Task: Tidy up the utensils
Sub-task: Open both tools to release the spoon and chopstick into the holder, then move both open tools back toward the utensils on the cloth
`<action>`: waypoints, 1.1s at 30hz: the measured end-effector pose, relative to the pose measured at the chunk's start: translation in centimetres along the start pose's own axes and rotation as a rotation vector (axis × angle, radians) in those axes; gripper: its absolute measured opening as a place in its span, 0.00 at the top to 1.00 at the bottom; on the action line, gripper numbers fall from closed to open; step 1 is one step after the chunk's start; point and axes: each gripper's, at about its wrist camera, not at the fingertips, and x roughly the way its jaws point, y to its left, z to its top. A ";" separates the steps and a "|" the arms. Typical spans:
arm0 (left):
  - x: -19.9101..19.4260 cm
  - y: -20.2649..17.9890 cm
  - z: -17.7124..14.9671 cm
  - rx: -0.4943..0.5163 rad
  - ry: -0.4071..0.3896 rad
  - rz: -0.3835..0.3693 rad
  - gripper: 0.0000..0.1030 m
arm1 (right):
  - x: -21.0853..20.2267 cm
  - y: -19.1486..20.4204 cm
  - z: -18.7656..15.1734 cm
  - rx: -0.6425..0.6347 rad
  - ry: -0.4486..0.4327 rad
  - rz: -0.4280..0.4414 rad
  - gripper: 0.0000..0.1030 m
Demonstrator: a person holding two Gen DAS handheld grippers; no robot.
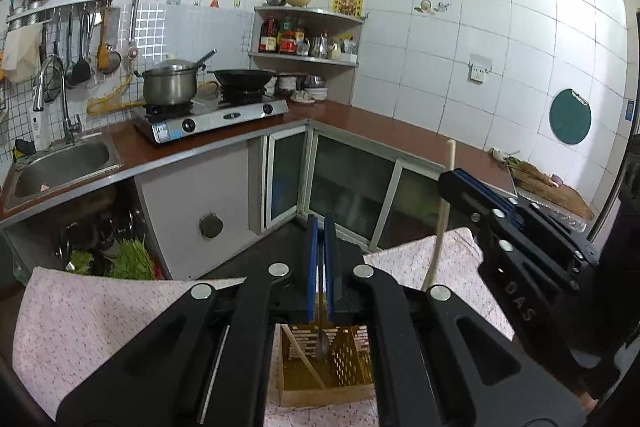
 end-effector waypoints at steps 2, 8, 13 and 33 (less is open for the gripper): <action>0.5 -0.2 -0.6 0.005 0.039 -0.017 0.99 | 0.7 -0.2 -0.7 0.005 0.050 0.010 0.93; 0.7 1.2 -1.9 -0.028 0.080 0.005 0.83 | -0.1 -2.0 -1.0 0.056 0.059 -0.025 0.70; -1.9 2.8 -1.8 -0.042 0.052 0.056 0.68 | -3.2 -3.1 -0.7 0.061 0.083 -0.076 0.70; -13.3 4.9 -24.0 -0.164 0.255 0.134 0.60 | -18.8 -6.5 -18.0 0.131 0.363 -0.171 0.70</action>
